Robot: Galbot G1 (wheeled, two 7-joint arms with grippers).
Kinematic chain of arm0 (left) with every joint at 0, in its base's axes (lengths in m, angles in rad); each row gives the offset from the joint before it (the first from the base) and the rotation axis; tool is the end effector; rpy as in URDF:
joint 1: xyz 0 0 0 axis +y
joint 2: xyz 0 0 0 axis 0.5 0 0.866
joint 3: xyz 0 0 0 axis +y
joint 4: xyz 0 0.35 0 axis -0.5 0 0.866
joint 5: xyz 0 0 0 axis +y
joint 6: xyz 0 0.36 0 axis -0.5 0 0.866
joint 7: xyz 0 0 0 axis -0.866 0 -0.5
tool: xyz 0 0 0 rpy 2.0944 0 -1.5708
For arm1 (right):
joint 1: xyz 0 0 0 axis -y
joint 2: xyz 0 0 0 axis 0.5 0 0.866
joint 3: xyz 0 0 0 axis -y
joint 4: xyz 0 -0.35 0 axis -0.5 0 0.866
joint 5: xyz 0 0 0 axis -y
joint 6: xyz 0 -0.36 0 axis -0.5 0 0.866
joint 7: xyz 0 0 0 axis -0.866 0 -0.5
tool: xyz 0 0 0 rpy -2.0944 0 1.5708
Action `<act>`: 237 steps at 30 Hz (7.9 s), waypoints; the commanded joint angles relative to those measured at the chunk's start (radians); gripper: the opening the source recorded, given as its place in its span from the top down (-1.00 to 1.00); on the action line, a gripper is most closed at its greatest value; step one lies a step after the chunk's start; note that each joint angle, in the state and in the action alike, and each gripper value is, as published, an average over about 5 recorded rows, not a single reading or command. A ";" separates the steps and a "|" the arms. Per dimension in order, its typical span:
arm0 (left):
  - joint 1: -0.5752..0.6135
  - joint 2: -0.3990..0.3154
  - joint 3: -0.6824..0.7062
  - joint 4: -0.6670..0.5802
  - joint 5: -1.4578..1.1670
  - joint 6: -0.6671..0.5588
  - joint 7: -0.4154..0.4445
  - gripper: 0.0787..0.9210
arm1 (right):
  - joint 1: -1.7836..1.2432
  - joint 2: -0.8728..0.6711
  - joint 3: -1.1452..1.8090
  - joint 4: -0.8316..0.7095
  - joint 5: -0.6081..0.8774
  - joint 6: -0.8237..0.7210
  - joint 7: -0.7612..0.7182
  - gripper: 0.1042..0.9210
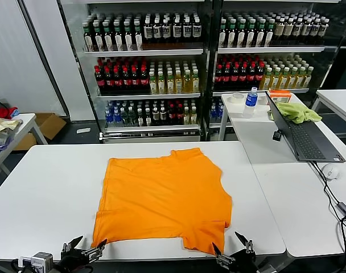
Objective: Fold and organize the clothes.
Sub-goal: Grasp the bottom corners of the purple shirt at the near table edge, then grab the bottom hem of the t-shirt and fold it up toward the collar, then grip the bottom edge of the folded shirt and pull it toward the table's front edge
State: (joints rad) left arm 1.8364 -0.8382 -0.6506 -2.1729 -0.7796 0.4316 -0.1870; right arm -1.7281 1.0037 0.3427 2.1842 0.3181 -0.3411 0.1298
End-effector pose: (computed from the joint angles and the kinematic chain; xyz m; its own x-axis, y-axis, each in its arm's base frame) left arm 0.1481 0.1257 -0.2677 -0.7629 0.1286 0.6336 0.1283 0.9906 -0.0467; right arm 0.1313 -0.0320 -0.2980 -0.8218 -0.2639 0.5049 -0.3360 0.9402 -0.0556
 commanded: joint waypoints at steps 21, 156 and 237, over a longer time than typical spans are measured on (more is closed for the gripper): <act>-0.015 -0.033 0.094 0.022 0.090 -0.055 -0.066 0.19 | 0.016 0.027 -0.046 -0.015 0.041 -0.015 0.029 0.42; -0.315 0.100 0.173 0.168 -0.104 -0.018 0.030 -0.60 | 0.297 -0.057 -0.047 -0.099 0.182 -0.149 0.075 -0.69; -0.112 0.158 -0.021 -0.011 -0.032 0.060 0.006 0.57 | 0.008 -0.062 0.076 0.122 0.135 -0.143 0.088 0.47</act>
State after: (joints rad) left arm 1.7318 -0.6943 -0.6289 -2.1548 -0.8047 0.4910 -0.1719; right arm -1.7006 0.9492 0.3769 2.2770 0.4652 -0.4822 0.2205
